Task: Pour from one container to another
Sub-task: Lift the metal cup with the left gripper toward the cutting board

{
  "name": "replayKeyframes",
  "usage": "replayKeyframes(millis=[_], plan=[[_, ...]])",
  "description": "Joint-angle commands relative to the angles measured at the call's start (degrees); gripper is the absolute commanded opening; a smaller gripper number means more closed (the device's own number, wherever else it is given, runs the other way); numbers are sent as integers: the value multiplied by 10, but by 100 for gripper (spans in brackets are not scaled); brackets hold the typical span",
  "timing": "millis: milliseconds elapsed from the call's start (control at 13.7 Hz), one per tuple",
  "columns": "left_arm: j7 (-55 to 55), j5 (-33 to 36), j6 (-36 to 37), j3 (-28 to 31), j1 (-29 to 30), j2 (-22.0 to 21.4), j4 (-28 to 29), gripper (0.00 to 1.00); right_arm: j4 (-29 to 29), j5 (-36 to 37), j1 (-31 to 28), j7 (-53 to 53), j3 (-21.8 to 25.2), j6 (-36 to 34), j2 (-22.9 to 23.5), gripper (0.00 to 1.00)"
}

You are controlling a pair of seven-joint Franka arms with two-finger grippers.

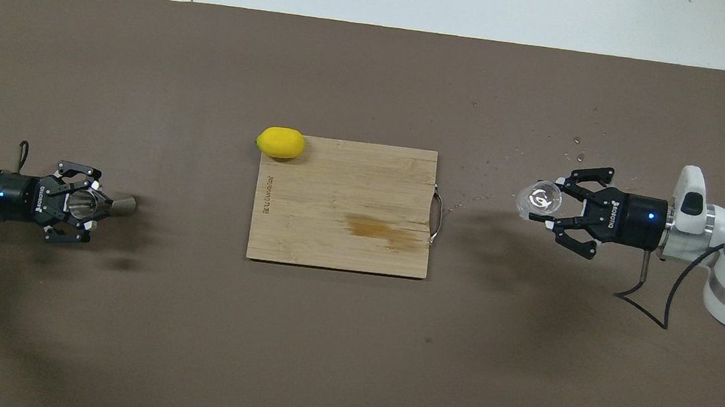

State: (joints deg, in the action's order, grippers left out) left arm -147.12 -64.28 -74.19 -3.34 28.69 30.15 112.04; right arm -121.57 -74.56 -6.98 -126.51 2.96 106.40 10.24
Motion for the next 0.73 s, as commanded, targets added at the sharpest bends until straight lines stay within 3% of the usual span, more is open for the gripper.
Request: replayKeyframes(millis=[0, 292, 658], plan=[[-12, -17, -1, 4, -8, 3, 4, 16, -9, 10, -6, 21, -1, -14, -20, 0], [-12, -35, 0, 4, -24, 2, 7, 9, -11, 10, -1, 14, -1, -15, -22, 0], [26, -43, 8, 4, -48, -2, 7, 9, -11, 0, 15, 10, -1, -8, -22, 0]])
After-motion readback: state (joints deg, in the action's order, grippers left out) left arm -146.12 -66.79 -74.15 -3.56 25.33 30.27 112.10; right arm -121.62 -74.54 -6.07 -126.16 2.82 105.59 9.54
